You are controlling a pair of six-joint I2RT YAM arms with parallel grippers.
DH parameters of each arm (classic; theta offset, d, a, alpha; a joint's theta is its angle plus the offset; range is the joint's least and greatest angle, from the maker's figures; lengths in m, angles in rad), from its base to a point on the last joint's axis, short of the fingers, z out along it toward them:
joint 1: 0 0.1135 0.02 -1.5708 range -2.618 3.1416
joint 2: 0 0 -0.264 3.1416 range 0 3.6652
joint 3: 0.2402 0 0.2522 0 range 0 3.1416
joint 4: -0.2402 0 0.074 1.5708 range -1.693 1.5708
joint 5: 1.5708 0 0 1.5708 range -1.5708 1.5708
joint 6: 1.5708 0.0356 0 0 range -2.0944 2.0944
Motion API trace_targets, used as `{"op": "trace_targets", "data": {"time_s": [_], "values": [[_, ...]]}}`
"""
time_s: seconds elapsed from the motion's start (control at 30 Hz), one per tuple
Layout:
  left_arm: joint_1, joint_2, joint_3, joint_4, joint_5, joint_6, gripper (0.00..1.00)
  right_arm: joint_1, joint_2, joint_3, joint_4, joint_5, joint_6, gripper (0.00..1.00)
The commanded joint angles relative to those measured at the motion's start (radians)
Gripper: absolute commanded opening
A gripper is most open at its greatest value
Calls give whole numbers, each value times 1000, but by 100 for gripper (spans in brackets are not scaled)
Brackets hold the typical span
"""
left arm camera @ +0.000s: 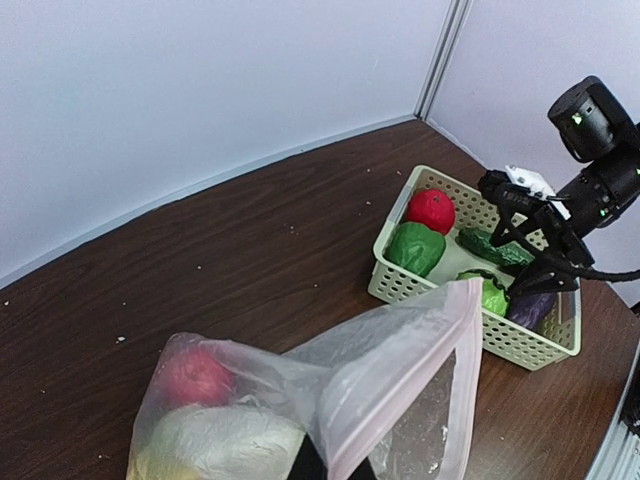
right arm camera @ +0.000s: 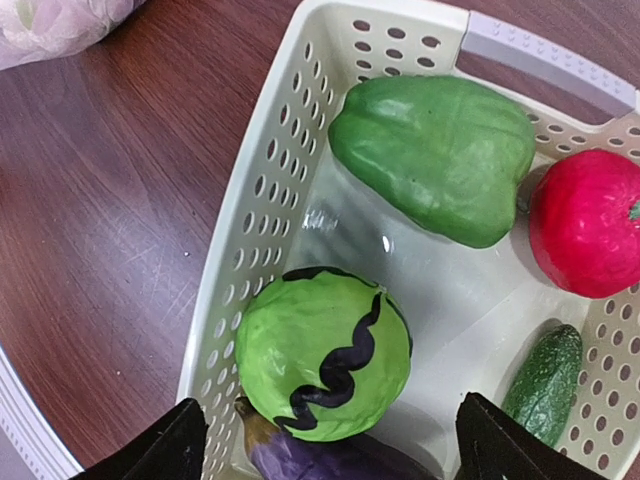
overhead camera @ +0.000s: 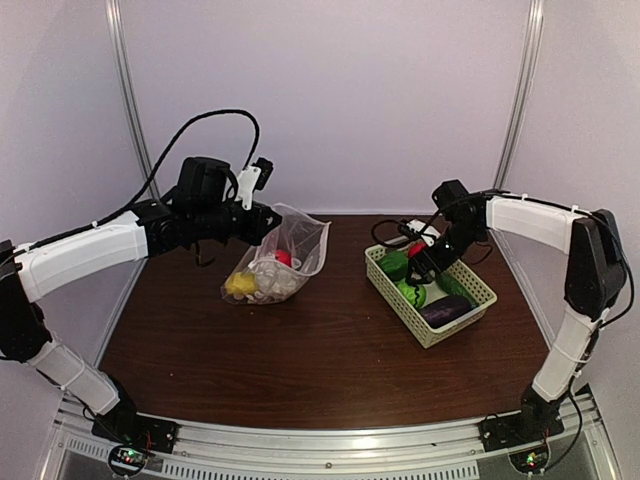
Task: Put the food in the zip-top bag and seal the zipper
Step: Pick up the fake fruit from the bin.
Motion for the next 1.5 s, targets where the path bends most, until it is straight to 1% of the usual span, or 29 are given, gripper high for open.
{"op": "trace_targets", "data": {"time_s": [0.0,0.1,0.4,0.7,0.8,0.93,1.23,1.3,1.37,1.47], "values": [[4,8,-5,46,7,-10,0,-5,52,15,-12,-12,1,89],[4,7,-5,44,7,-8,0,-5,82,19,-18,-22,1,90],[4,8,-3,42,10,-6,0,-5,128,16,-23,-43,-3,95],[4,7,-3,42,6,-5,0,-5,184,48,-39,-82,-1,94],[4,6,-3,42,10,-5,0,-5,191,54,-40,-81,-2,87],[4,4,-4,43,8,-4,0,-5,172,65,-49,-66,-9,76],[4,2,-3,43,7,-3,0,-5,-28,49,-52,18,-45,69],[4,4,-3,43,8,-4,0,-5,-65,77,-84,4,-64,67],[4,8,-2,42,12,-3,0,-5,-107,98,-98,-37,-82,63],[4,12,0,41,18,-5,0,5,-171,97,-71,-132,-92,62]]}}
